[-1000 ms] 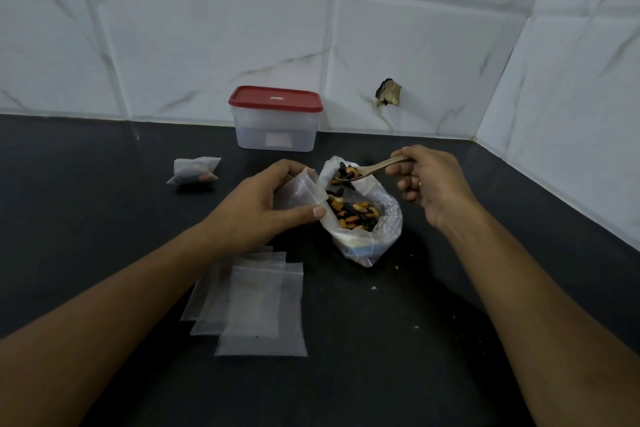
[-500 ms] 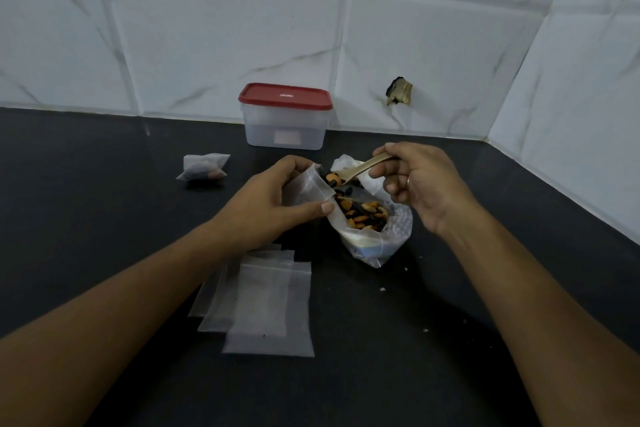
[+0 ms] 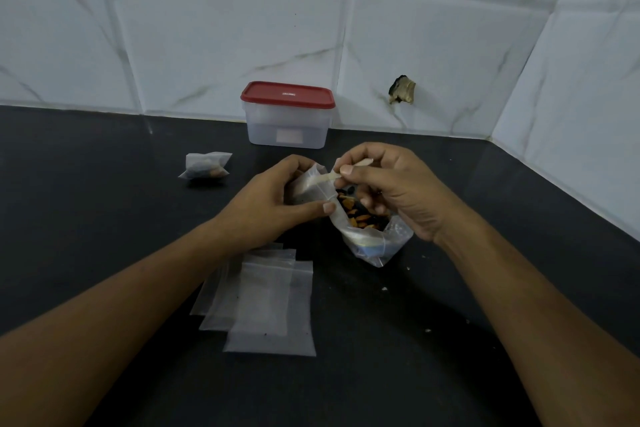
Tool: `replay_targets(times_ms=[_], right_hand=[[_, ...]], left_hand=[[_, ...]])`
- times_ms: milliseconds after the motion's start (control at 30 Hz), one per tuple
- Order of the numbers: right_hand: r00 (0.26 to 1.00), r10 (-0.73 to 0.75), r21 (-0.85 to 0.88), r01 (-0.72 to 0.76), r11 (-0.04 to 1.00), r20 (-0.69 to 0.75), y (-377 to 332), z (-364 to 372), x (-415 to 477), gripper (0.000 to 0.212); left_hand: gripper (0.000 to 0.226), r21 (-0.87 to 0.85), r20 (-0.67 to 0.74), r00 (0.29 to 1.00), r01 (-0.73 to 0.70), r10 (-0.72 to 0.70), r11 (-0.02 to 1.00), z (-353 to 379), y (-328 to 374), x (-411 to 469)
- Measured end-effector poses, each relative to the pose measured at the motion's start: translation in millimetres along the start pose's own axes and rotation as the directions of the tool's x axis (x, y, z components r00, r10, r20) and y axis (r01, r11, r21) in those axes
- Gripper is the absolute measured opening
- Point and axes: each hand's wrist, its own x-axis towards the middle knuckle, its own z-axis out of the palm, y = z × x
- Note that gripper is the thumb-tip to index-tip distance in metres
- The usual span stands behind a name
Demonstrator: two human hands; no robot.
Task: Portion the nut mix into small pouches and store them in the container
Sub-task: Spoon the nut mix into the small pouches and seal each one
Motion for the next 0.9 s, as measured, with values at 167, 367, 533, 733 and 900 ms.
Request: replay_targets(times_ms=[167, 367, 533, 733, 900], right_hand=[[0.999, -0.018, 0.026, 0.019, 0.999, -0.040, 0.7, -0.4, 0.4, 0.011], [0.974, 0.020, 0.160, 0.017, 0.987, -0.227, -0.4, -6.3, 2.8, 0.017], [0.954, 0.093, 0.228, -0.027, 0.973, -0.284, 0.3, -10.5, 2.9, 0.014], [0.957, 0.108, 0.240, -0.042, 0.970, -0.269, 1.0, -10.7, 3.7, 0.015], [0.929, 0.039, 0.220, 0.047, 0.974, -0.367, -5.3, -23.2, 1.7, 0.017]], left_hand=[[0.054, -0.015, -0.011, 1.000, 0.012, -0.012, 1.000, 0.4, -1.7, 0.8], [0.056, -0.045, -0.035, 0.998, 0.044, -0.045, 0.998, -0.6, -2.5, 2.1], [0.055, -0.056, -0.026, 0.997, 0.074, -0.075, 0.996, -1.4, -1.9, 2.5], [0.060, -0.054, -0.005, 0.996, 0.094, -0.094, 0.994, -2.6, 1.4, 2.0], [0.059, -0.039, -0.053, 0.993, 0.105, -0.107, 0.994, -2.7, 0.2, 2.1]])
